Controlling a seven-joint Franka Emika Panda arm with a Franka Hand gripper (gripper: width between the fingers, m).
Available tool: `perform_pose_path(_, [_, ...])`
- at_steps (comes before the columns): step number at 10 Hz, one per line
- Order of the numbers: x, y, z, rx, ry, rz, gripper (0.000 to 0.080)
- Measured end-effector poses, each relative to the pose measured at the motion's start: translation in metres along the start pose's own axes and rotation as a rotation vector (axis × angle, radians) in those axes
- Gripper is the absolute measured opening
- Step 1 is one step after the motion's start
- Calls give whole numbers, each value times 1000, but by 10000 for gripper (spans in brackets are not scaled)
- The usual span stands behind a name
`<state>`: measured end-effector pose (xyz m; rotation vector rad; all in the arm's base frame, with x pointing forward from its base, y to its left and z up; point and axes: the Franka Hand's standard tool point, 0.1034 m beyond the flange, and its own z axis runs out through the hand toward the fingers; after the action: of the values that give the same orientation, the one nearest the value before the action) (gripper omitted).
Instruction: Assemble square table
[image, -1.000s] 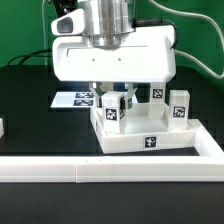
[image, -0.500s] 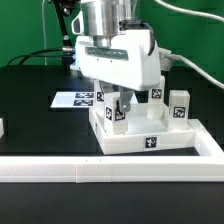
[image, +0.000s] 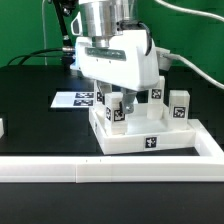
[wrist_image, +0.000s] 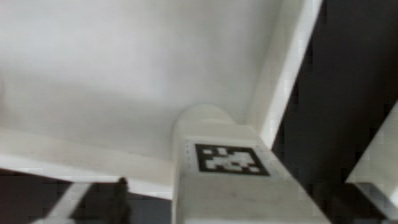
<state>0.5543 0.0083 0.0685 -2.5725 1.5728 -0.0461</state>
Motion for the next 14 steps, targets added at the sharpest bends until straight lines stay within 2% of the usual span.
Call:
perform_pose_path(1, [-2, -1, 0, -2, -5, -37, 615])
perform_pose_path(2, [-4, -4, -1, -21, -7, -222, 615])
perform_pose_path(3, [-5, -8, -3, -28, -9, -354, 640])
perform_pose_path(9, [-4, -8, -3, -29, -14, -766, 649])
perform_pose_path(12, [-3, -11, -4, -66, 15, -1165, 649])
perform_pose_path(14, [-1, -11, -4, -79, 14, -1356, 649])
